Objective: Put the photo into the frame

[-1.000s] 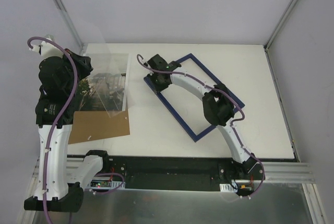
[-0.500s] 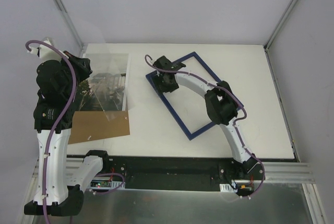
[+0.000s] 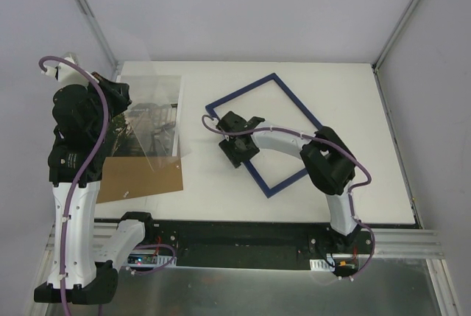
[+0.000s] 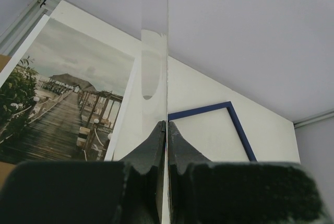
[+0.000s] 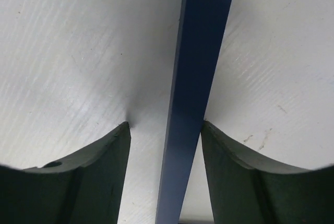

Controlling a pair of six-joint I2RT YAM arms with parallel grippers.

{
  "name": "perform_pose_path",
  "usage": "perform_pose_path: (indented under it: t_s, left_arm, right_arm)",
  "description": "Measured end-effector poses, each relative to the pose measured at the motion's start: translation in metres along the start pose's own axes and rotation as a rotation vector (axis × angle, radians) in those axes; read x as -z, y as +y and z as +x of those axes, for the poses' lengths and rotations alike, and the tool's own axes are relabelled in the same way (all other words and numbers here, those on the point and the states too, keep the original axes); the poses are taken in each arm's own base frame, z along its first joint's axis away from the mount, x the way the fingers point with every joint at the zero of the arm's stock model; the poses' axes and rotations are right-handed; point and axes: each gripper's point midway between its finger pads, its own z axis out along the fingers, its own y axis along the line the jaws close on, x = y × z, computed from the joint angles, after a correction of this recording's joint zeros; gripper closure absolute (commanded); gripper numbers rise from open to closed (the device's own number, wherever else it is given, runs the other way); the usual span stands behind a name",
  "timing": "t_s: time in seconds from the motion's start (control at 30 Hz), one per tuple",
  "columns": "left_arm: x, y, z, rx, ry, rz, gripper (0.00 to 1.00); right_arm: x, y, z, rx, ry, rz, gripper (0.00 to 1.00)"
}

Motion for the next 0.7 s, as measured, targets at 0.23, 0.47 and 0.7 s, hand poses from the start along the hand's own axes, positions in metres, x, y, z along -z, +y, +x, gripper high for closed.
perform_pose_path:
  t_s: [0.23, 0.47, 0.7]
  left_arm:
    - [-0.001, 0.003, 0.005, -0.002, 0.012, -0.007, 1.0]
    - [0.003, 0.004, 0.005, -0.008, 0.007, -0.004, 1.0]
    - [0.004, 0.006, 0.008, -0.034, 0.019, -0.011, 1.0]
  right_arm:
    - [-0.001, 0.0, -0.01, -0.039, 0.001, 0.009, 0.99]
    - [0.03, 0.012, -0.055, -0.106, -0.054, -0.088, 0.99]
    - [0.136, 0.021, -0.121, -0.281, -0.26, -0.309, 0.99]
